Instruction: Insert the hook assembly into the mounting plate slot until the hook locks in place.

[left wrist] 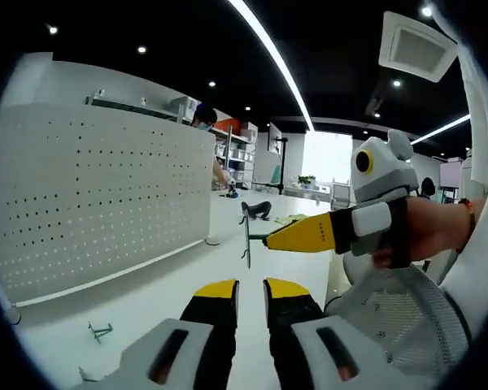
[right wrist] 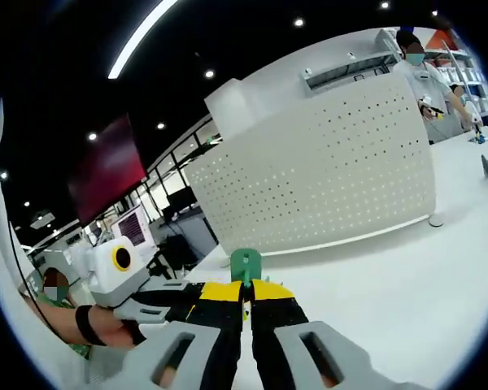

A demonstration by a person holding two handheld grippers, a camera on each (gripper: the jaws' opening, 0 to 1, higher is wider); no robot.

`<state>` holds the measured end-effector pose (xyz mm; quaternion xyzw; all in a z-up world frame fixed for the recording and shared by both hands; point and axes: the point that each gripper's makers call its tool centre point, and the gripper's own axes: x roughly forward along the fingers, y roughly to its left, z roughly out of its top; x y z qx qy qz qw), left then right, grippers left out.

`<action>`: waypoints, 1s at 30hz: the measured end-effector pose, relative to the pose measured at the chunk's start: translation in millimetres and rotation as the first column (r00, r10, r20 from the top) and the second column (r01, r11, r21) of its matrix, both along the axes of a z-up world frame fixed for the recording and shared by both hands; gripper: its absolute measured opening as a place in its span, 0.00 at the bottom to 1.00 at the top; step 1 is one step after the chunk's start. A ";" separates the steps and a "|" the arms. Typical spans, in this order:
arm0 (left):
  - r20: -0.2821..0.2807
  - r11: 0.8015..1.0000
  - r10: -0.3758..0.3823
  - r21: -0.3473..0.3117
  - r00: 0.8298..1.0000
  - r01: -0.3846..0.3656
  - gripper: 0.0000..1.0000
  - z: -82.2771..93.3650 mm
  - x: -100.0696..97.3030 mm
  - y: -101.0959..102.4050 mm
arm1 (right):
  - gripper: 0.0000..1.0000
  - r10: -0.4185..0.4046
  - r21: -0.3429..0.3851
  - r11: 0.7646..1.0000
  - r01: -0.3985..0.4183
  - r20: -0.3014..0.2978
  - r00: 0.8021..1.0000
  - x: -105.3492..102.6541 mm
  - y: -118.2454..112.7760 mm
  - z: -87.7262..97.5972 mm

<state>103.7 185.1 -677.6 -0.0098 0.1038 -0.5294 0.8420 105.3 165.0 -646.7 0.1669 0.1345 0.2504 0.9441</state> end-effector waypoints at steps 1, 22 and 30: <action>0.001 1.000 0.009 0.000 1.000 -0.009 0.14 -0.2 0.4 1.6 | 0.01 0.002 -0.008 1.000 -0.002 0.002 1.000 1.1 -0.2 0.6; -0.030 0.997 0.076 -0.024 0.997 -0.077 0.20 -6.3 -2.3 26.1 | 0.01 -0.026 -0.069 0.997 0.033 0.087 0.996 28.4 -13.8 29.3; -0.019 0.995 0.098 -0.019 0.995 -0.098 0.26 -6.4 -3.0 39.2 | 0.01 -0.022 -0.103 0.994 0.035 0.128 0.992 36.9 -14.6 39.6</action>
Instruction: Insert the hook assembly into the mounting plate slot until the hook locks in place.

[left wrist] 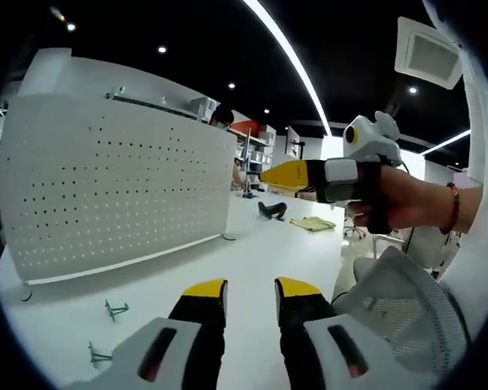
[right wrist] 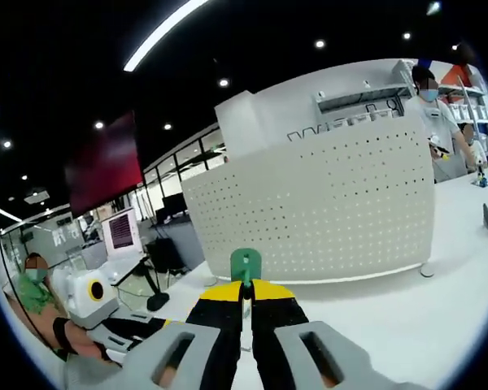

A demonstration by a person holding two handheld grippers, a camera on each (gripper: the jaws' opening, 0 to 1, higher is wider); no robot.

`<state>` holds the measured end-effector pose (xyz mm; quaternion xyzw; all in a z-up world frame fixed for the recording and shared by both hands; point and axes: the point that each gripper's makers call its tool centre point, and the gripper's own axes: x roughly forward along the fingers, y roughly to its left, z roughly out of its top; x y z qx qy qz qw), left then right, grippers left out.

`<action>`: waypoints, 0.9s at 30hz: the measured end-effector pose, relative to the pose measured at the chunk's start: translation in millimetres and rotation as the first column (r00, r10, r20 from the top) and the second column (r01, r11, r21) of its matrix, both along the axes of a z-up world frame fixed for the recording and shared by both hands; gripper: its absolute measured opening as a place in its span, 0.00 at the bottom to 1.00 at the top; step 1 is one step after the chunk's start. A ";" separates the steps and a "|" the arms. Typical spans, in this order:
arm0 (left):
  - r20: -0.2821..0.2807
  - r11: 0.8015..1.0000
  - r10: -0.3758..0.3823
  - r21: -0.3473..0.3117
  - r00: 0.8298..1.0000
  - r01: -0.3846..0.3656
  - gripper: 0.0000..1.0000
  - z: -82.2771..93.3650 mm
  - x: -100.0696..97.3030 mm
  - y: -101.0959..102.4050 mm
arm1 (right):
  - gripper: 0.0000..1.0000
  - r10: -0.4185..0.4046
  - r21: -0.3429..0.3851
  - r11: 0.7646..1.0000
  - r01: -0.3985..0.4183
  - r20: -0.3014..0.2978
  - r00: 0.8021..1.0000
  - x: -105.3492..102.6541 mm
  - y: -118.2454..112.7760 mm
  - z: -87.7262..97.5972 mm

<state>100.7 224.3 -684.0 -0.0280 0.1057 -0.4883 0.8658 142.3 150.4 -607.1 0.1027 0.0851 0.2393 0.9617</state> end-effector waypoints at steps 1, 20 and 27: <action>0.001 1.000 0.002 -0.001 1.000 -0.002 0.26 0.1 0.2 0.8 | 0.01 -0.001 -0.003 1.000 0.001 0.004 1.000 1.2 -0.6 1.2; -0.016 0.999 0.033 0.010 0.999 -0.032 0.32 -8.1 0.9 18.1 | 0.01 -0.054 -0.084 0.995 0.062 0.091 0.994 32.0 -14.1 31.3; -0.008 0.999 0.041 0.018 0.999 -0.040 0.37 -8.3 4.4 23.8 | 0.01 -0.057 -0.088 0.994 0.065 0.090 0.994 45.0 -15.0 39.5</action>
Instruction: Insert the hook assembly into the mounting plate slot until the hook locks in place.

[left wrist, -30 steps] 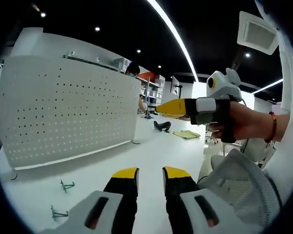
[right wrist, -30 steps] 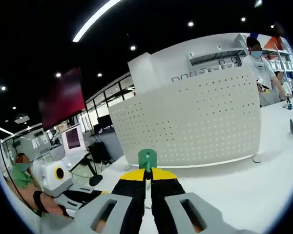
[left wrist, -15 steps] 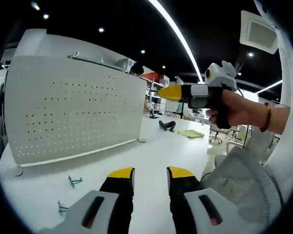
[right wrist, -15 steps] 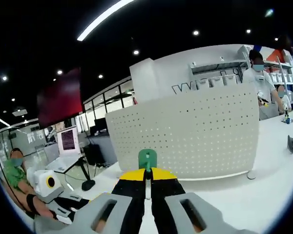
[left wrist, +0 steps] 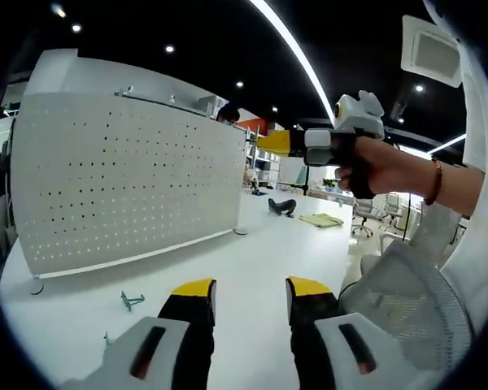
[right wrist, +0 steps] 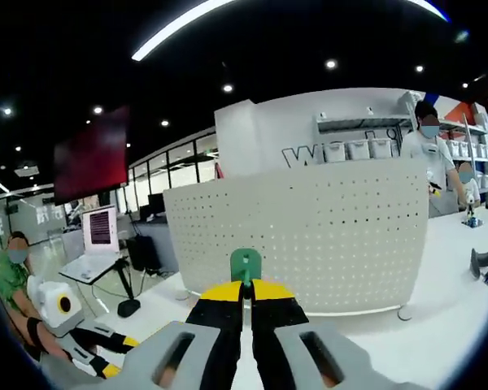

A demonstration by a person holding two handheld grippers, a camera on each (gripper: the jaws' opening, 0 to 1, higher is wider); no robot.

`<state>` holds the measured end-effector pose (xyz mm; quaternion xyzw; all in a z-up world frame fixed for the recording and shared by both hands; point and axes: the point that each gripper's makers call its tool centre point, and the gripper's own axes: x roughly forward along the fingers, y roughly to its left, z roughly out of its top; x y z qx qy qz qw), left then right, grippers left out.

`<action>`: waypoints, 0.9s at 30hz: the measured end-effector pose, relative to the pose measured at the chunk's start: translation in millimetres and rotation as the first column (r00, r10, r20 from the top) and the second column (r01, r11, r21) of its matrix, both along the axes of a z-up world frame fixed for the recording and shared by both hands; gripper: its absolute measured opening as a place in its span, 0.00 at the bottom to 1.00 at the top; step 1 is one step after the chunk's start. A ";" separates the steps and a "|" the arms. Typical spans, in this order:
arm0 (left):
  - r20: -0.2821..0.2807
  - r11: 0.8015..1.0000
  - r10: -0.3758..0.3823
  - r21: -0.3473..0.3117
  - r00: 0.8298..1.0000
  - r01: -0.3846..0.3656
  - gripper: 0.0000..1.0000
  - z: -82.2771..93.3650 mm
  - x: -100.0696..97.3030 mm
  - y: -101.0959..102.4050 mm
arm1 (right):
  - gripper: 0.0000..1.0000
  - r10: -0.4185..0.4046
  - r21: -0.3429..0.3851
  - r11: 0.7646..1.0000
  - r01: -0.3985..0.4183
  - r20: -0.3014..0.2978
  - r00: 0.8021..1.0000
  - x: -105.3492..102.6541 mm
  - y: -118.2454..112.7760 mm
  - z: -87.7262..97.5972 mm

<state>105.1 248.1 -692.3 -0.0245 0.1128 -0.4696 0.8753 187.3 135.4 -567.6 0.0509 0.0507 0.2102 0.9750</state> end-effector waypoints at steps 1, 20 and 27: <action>0.001 1.000 0.000 0.001 1.000 0.000 0.37 -0.2 0.1 0.1 | 0.01 -0.010 -0.011 1.000 0.010 0.010 1.000 1.6 -0.6 2.3; 0.009 1.000 -0.024 0.016 1.000 0.024 0.42 -0.2 4.9 2.0 | 0.01 -0.095 -0.056 0.994 0.096 0.029 0.995 41.2 -15.3 17.2; 0.004 1.000 -0.019 0.016 1.000 0.019 0.43 -1.2 5.0 1.7 | 0.01 -0.110 -0.068 0.991 0.113 0.039 0.993 52.4 -17.9 23.3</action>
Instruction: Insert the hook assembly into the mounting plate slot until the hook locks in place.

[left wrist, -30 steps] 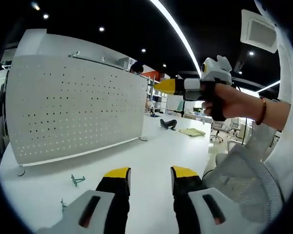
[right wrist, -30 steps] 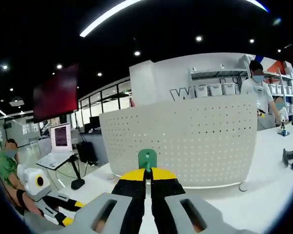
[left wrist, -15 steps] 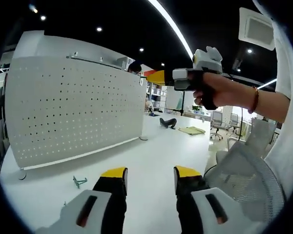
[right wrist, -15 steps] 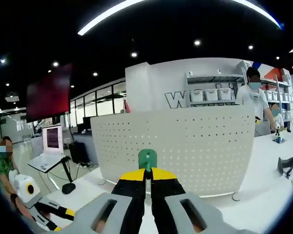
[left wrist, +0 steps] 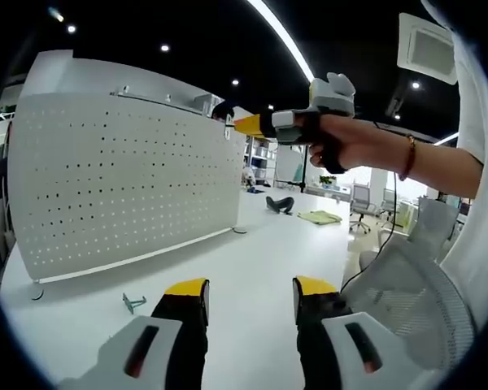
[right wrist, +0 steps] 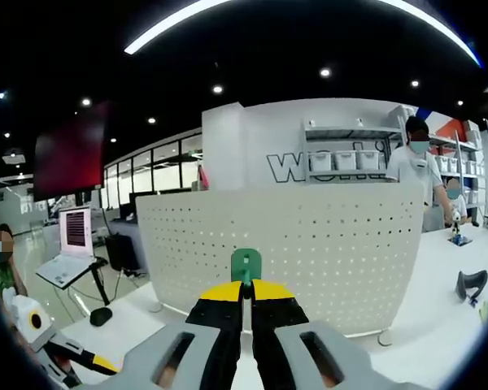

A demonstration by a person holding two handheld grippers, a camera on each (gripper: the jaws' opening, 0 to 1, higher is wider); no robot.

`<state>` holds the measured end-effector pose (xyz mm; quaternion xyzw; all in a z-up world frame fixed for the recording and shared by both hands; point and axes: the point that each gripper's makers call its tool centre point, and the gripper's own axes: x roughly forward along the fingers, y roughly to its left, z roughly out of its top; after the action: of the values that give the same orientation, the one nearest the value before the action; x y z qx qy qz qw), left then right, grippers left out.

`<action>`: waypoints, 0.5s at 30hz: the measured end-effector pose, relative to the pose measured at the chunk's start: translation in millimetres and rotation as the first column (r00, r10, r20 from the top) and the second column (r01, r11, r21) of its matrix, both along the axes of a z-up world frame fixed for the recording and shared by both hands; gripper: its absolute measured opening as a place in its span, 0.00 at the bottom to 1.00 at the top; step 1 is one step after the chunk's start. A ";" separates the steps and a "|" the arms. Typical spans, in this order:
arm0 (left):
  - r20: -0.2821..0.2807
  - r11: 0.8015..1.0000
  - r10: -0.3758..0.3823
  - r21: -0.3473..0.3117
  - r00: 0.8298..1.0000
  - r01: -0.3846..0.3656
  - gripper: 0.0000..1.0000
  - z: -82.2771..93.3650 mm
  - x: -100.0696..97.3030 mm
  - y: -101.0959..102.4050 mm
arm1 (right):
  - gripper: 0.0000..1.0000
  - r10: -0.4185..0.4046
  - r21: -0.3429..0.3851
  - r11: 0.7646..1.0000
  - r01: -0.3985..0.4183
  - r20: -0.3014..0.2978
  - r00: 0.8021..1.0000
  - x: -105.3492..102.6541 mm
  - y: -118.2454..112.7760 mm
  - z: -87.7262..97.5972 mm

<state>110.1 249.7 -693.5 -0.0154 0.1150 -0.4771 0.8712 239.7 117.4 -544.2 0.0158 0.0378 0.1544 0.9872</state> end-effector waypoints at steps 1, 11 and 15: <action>0.001 1.000 0.000 -0.001 1.000 0.000 0.43 0.3 0.2 -0.3 | 0.01 -0.001 0.001 1.000 0.001 -0.002 1.000 1.8 -0.7 0.2; -0.001 1.000 -0.002 -0.017 1.000 0.002 0.45 0.7 0.4 -4.0 | 0.01 -0.031 -0.001 1.000 0.031 0.012 0.999 17.8 -7.3 8.8; 0.001 1.000 -0.002 -0.013 1.000 0.002 0.45 1.0 0.5 -3.7 | 0.01 -0.044 0.003 0.999 0.044 0.018 0.999 25.2 -10.7 13.5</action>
<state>110.6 246.0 -692.5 -0.0206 0.1115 -0.4786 0.8707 265.0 106.8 -530.7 0.0166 0.0283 0.1330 0.9906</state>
